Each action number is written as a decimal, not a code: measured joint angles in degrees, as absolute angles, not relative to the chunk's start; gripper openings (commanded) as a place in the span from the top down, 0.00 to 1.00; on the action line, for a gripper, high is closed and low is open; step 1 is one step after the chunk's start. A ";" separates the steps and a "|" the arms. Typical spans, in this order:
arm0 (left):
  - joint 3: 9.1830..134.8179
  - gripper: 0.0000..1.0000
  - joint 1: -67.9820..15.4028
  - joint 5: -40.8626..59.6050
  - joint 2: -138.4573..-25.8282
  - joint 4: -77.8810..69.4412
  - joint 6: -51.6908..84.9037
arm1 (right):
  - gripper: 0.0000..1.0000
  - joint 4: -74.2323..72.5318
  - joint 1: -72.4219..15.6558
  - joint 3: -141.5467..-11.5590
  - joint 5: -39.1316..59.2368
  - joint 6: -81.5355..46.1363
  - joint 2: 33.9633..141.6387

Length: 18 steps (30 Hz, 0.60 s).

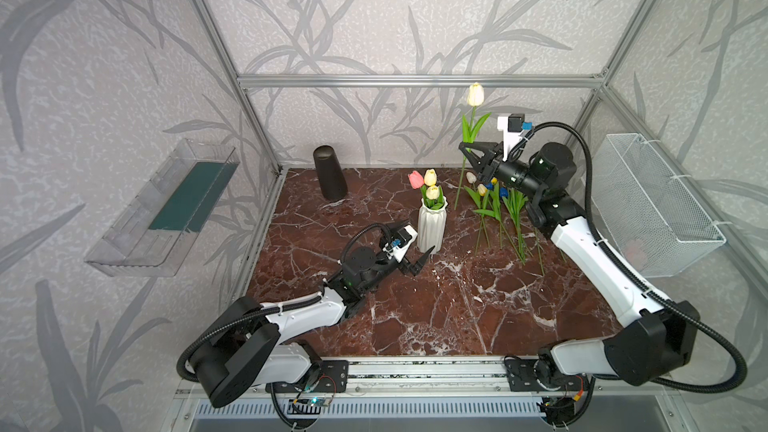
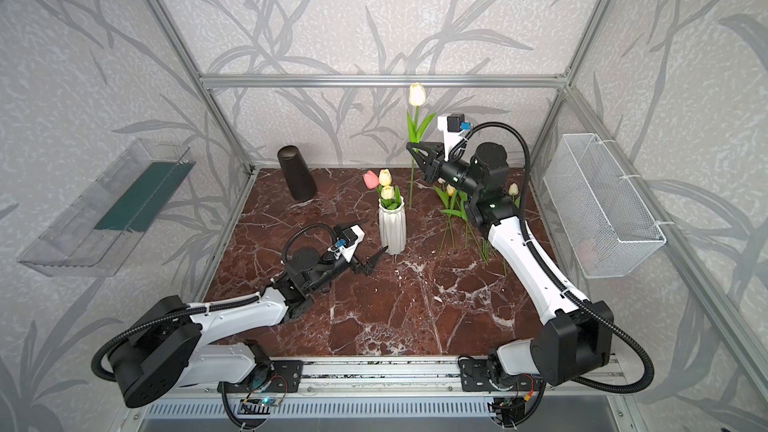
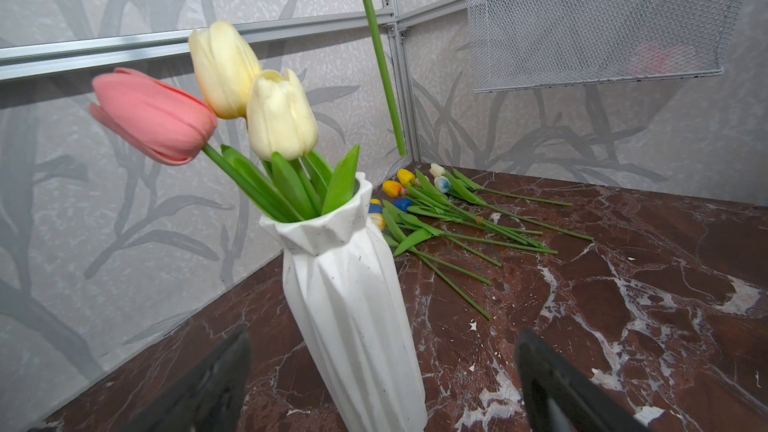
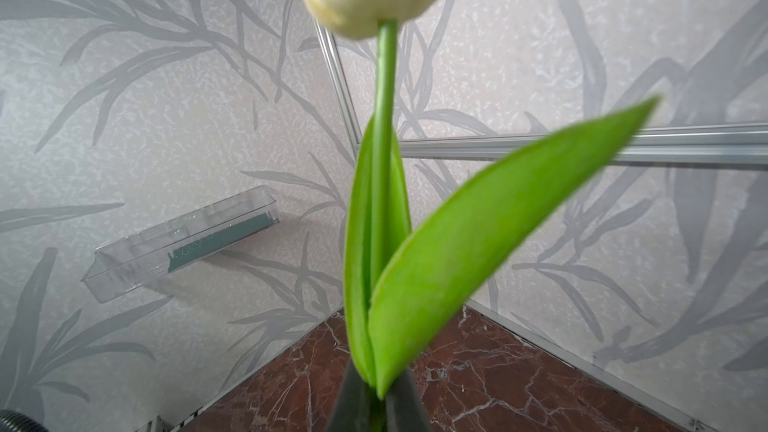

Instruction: Arrange the flowers into the vase

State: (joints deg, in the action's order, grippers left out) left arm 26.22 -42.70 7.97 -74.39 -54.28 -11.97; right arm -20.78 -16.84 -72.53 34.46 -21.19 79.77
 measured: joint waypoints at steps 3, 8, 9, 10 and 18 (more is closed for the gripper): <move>26.92 0.01 -42.70 7.70 -74.46 -53.71 -11.94 | 1.00 -22.96 -16.73 -69.78 33.04 -21.98 80.77; 28.71 0.01 -42.70 7.51 -75.42 -53.58 -12.01 | 1.00 -25.39 -16.53 -69.80 32.36 -22.83 82.21; 28.80 0.01 -42.70 7.51 -75.68 -53.63 -12.01 | 1.00 -25.56 -16.56 -70.15 32.36 -22.92 82.30; 28.82 0.01 -42.70 7.51 -75.96 -53.65 -11.99 | 1.00 -25.98 -16.56 -70.59 32.36 -22.96 82.46; 28.82 0.01 -42.70 7.40 -76.73 -53.60 -12.08 | 1.00 -29.28 -17.04 -73.10 32.36 -24.03 83.79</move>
State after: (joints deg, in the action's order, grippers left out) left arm 28.82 -42.70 7.40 -76.73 -53.60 -12.08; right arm -29.28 -17.04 -73.10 32.36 -24.03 83.79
